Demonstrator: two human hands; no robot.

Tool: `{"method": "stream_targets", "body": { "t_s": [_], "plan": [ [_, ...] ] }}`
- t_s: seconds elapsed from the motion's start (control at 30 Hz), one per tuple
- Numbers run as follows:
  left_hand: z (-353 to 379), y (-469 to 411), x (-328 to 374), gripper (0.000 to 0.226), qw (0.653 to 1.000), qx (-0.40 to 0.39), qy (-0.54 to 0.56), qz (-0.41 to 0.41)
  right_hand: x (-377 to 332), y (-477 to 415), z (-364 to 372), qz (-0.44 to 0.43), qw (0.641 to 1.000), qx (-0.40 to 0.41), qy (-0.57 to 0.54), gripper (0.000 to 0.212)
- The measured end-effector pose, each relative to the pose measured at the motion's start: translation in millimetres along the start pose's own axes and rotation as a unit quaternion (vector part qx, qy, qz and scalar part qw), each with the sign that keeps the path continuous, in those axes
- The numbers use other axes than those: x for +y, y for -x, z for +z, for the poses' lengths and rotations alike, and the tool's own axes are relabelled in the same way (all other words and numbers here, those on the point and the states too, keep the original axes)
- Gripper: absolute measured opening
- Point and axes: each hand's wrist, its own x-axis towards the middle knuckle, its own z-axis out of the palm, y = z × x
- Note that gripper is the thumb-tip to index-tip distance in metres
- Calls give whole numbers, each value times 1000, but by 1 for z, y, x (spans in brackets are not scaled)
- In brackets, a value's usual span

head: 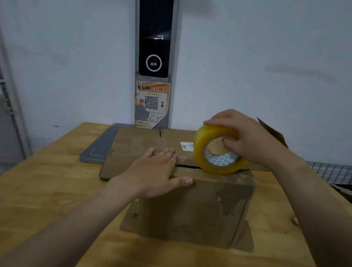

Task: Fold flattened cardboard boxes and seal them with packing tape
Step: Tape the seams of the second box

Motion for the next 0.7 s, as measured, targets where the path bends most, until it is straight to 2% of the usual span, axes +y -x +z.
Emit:
{"method": "stream_targets", "body": {
  "t_s": [0.2,0.3,0.5,0.63,0.7],
  "plan": [
    [-1,1,-3,98,1000,-11,26,-6,27,41,24,70,975,87,-194,75],
    [0,1,-11,108,999,-21,32,-21,20,45,35,77,960,127,-238,71],
    [-5,15,-49,107,996,-24,61,-52,-4,43,58,81,927,156,-330,71],
    [-3,25,-78,143,996,-25,64,-57,-23,32,73,75,922,160,-346,71],
    [-3,30,-90,149,995,-22,79,-63,-32,27,79,77,920,158,-350,71]
  ]
}}
